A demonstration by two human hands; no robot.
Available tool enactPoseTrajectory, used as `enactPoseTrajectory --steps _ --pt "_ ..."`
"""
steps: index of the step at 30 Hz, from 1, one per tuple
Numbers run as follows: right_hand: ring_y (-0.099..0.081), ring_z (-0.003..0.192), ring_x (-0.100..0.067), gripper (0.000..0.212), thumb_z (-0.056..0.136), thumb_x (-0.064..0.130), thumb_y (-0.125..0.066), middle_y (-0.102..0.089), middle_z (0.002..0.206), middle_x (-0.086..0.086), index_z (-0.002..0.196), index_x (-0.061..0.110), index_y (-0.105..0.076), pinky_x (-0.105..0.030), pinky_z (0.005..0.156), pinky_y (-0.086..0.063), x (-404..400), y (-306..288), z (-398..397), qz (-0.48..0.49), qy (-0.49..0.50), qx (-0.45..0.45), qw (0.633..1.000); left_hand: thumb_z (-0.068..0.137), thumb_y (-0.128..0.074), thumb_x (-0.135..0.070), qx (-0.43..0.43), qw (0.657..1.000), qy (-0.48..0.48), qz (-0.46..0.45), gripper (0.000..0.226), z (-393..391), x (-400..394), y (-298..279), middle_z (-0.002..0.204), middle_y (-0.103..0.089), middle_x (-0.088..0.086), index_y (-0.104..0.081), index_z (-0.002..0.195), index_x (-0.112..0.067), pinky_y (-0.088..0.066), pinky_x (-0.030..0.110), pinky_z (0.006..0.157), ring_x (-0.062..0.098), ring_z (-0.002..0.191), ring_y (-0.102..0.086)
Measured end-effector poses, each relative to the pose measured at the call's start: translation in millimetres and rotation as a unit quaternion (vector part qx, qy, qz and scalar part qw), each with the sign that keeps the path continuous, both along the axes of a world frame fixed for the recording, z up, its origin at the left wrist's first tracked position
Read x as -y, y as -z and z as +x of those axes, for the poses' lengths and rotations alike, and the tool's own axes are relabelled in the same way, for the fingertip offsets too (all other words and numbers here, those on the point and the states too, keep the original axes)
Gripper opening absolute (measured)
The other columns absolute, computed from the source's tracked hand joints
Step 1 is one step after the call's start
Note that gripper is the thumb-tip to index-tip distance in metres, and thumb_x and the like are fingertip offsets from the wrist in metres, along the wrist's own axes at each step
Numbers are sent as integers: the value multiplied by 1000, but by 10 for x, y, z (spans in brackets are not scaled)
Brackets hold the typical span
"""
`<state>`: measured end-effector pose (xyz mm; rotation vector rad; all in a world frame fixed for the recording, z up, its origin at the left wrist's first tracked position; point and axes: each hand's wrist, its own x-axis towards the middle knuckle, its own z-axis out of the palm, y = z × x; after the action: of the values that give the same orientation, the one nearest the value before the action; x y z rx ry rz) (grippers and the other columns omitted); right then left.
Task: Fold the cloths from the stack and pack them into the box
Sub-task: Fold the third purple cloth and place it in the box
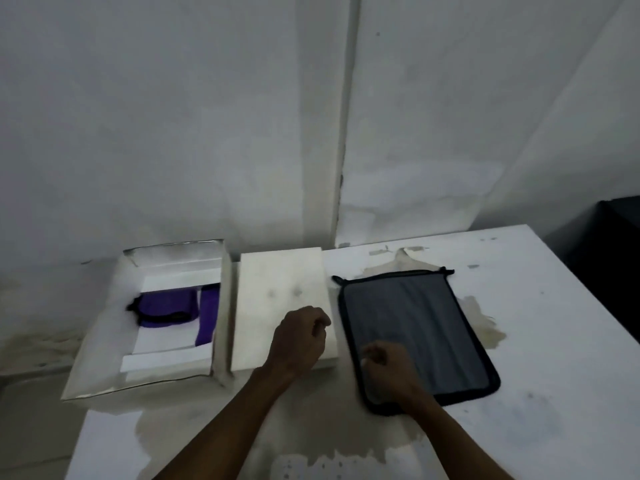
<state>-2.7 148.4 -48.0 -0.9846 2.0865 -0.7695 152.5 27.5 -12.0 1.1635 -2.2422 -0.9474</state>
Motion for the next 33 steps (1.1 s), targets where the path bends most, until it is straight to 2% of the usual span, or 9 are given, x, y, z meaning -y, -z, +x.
enactPoseTrajectory --steps 4,7,14,18,25,27,29,32,33 --pt "-65 77 -13 15 78 10 -70 -67 77 1 93 13 -71 -24 69 -53 -192 24 -479 14 19 -11 1000 82 -53 -13 55 998 31 20 19 -346 -162 117 93 -71 -5 -67 91 -21 -53 37 74 16 81 -65" --pt "-62 76 -12 15 79 12 -69 -66 78 -1 94 12 -70 -16 63 -46 -291 28 -808 23 30 -15 999 81 -50 -21 76 996 38 36 19 -592 -245 165 93 -71 -4 -65 92 -23 -54 37 73 17 80 -66" --pt "-63 80 -13 14 76 11 -71 -66 80 -1 89 14 -71 -21 72 -46 -304 101 -1489 23 18 -21 999 83 -51 -15 116 987 39 103 14 -1046 -202 395 86 -68 7 -63 87 -8 -56 39 73 20 78 -64" --pt "-59 79 -8 16 79 11 -68 -64 83 2 95 12 -71 0 59 -38 -203 160 -1895 37 -2 -41 998 84 -56 -12 156 975 38 155 7 -1278 -128 492 88 -66 4 -62 86 -15 -50 25 71 17 82 -62" --pt "-58 90 -18 16 82 13 -63 -55 90 1 97 11 -65 -29 81 -48 172 225 -2370 56 -44 -98 993 83 -53 -10 209 969 18 133 19 -1599 192 626 101 -69 11 -67 97 -8 -53 32 81 26 93 -64" --pt "-57 88 -19 6 83 14 -61 -51 86 3 81 19 -59 -32 78 -48 322 230 -2483 74 -73 -113 988 83 -54 -11 223 968 5 116 21 -1708 328 668 105 -67 13 -67 99 -9 -53 33 82 28 94 -64" --pt "-55 84 -20 26 84 13 -57 -50 78 2 65 25 -44 -31 72 -46 452 259 -2575 82 -95 -126 984 82 -53 -8 228 969 5 91 21 -1783 439 708 107 -64 15 -67 97 -7 -53 36 80 29 94 -62" --pt "-58 93 -26 6 84 12 -53 -60 97 -10 82 10 -58 -35 75 -50 672 340 -2720 72 -119 -159 977 83 -51 -5 236 971 12 42 20 -1886 607 800 110 -59 12 -65 97 -4 -51 41 82 30 103 -55" --pt "-56 98 -28 13 85 13 -52 -57 106 -12 93 8 -60 -38 78 -51 748 385 -2770 74 -128 -171 974 84 -51 -6 246 969 12 31 21 -1923 666 832 113 -58 11 -63 101 -5 -50 42 84 30 107 -52"
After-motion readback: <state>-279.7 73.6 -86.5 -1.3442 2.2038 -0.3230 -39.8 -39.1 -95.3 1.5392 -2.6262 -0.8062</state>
